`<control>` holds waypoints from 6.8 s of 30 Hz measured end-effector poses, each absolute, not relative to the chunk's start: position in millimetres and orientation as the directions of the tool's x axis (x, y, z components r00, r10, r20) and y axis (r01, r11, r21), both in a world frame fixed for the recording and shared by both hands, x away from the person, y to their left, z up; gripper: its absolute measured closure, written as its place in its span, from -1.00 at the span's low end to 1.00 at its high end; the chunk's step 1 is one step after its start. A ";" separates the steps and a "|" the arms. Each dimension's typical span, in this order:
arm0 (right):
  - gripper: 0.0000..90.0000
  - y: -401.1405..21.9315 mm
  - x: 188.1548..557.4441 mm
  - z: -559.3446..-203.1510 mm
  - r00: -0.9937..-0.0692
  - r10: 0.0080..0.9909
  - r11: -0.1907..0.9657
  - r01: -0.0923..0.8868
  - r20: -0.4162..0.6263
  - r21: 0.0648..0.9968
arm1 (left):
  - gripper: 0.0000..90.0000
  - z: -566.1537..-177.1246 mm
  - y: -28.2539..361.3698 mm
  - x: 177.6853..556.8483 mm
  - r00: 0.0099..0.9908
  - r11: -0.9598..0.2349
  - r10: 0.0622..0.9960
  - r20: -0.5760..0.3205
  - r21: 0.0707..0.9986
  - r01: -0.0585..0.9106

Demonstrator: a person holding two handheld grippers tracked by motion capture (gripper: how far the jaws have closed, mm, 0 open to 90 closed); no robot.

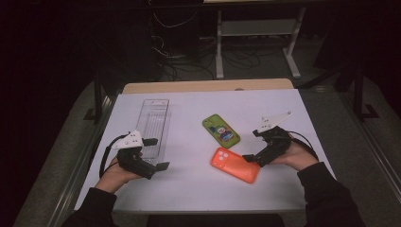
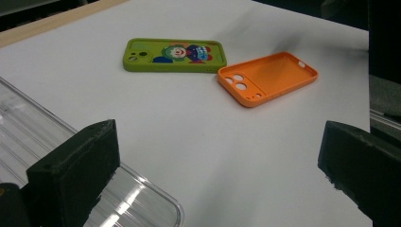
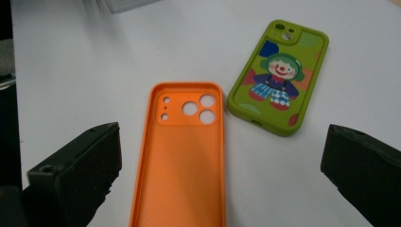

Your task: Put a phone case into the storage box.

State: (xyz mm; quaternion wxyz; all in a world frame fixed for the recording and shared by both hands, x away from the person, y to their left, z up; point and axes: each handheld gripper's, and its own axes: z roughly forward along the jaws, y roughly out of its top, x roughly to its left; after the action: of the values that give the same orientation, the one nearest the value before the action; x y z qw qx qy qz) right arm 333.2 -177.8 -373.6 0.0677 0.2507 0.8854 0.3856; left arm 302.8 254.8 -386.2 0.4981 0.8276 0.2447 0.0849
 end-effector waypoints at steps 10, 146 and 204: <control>-1.00 -169.4 331.3 -384.8 -0.866 0.493 0.606 0.414 0.088 0.679 | -1.00 -386.2 255.1 302.7 0.866 -0.381 0.488 -0.106 0.867 0.321; -0.66 -151.7 380.9 -359.3 -0.927 0.373 0.728 0.319 0.040 0.607 | -1.00 -335.7 188.0 356.0 0.949 -0.451 0.311 -0.041 0.873 0.186; -0.66 -95.1 329.1 -366.3 -0.997 0.071 0.810 0.054 -0.006 0.585 | -1.00 -370.6 122.7 330.4 0.998 -0.674 0.036 -0.043 0.736 0.056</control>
State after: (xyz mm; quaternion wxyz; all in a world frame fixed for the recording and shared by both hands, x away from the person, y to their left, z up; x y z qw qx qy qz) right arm 329.1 -95.1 -366.3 0.0140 0.0328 0.9511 0.3069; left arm 330.4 122.7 -370.6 0.4028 0.9149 0.0254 -0.0124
